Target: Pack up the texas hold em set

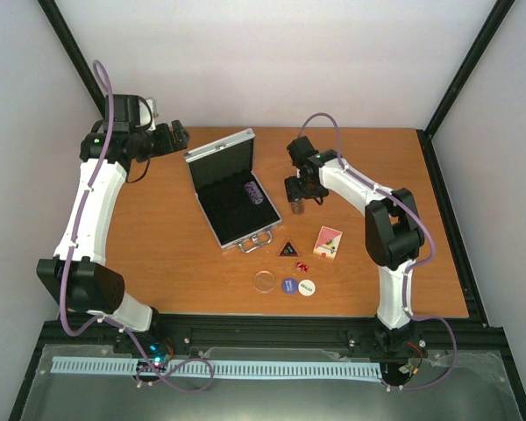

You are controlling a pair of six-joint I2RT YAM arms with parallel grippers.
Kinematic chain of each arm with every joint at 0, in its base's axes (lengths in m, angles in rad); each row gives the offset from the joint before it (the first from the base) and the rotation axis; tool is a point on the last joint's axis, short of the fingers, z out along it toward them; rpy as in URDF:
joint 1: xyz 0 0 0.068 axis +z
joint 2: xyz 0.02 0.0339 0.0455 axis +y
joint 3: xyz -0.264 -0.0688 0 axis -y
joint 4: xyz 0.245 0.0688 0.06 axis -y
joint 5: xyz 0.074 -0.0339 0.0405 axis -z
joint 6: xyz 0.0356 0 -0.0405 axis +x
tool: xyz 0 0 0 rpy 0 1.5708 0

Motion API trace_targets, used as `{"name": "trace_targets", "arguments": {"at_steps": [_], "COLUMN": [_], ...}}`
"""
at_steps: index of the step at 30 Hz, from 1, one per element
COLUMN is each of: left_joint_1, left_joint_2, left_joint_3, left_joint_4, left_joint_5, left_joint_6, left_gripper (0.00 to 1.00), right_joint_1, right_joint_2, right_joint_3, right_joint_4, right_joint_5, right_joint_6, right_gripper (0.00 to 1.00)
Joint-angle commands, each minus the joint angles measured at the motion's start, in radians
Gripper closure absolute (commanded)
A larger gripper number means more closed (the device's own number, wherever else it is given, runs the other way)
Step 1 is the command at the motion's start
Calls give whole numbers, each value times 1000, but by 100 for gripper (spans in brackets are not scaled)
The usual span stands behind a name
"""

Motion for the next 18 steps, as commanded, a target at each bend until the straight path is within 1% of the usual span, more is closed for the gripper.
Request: {"name": "trace_targets", "arguments": {"at_steps": [1,10,18], "left_joint_1": [-3,-2,-3], "left_joint_2": [-19,-12,4], "left_joint_3": [2,7,22], "left_joint_4": [-7,-4,3], "left_joint_5": [-7,-11,-3], "left_joint_6": [-3,-5,-12], "left_gripper": [0,0,0], "right_joint_1": [10,16,18], "right_joint_2": [57,-54,-76], "right_joint_3": [3,1,12], "right_joint_4": [-61,-62,-88], "right_joint_5": [-68,-27,-19], "right_joint_6": [-19,-19,-29], "right_gripper": [26,26,26]}}
